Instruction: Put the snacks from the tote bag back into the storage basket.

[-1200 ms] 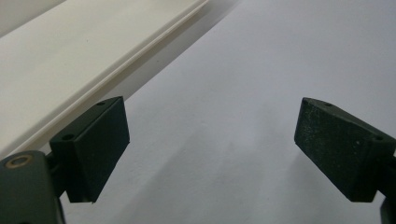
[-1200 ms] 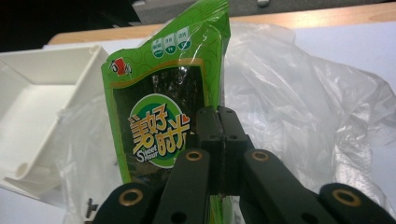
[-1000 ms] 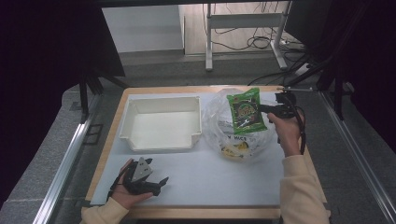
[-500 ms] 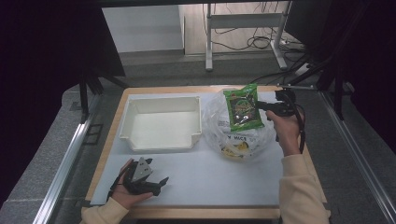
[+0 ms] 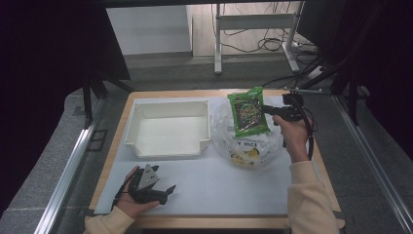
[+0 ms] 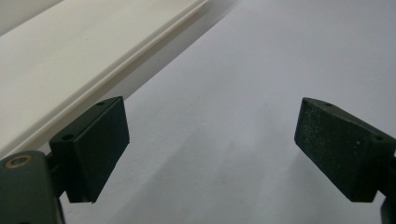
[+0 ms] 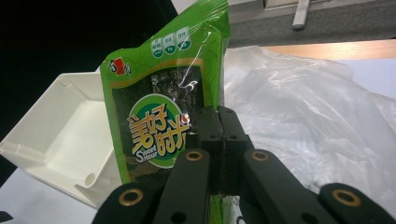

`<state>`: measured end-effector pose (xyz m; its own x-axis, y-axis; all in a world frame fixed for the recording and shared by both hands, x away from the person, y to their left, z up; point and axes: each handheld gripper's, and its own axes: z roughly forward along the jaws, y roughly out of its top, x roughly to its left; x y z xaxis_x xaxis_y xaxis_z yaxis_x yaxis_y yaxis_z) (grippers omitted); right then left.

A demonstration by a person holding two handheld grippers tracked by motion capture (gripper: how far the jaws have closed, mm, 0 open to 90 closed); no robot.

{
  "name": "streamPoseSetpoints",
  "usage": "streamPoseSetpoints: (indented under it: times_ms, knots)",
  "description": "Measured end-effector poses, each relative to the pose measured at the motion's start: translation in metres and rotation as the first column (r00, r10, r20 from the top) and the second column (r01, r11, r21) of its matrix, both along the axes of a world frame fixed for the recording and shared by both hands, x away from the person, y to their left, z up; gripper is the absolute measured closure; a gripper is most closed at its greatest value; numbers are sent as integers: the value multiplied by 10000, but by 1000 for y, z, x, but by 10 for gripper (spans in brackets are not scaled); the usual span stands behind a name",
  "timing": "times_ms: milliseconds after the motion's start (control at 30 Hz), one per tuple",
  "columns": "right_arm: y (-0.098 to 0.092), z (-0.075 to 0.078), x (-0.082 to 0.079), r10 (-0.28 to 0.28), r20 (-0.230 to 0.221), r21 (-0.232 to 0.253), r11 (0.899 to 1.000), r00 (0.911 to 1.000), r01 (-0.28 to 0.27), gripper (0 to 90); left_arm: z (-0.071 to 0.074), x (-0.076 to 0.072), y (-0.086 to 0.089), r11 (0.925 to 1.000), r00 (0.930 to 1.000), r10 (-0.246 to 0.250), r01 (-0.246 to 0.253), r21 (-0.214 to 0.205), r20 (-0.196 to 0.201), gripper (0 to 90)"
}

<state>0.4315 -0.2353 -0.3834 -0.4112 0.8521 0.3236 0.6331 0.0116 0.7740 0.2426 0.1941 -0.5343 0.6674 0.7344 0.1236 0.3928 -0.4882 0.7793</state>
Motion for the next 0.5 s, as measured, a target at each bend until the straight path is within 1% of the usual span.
streamPoseSetpoints:
  times_ms: [133,233,500]
  knots:
    - [4,1,0,240,22,-54,9997,9997,-240,900,0,0,0,10000,10000,6,-6,-16,3,101]
    - [7,2,-1,307,65,-76,9995,9995,-307,900,0,0,0,10000,10000,8,-8,-2,1,101]
    - [18,4,-1,614,144,13,9981,9980,-614,900,0,0,0,10000,10000,12,-12,-10,16,101]
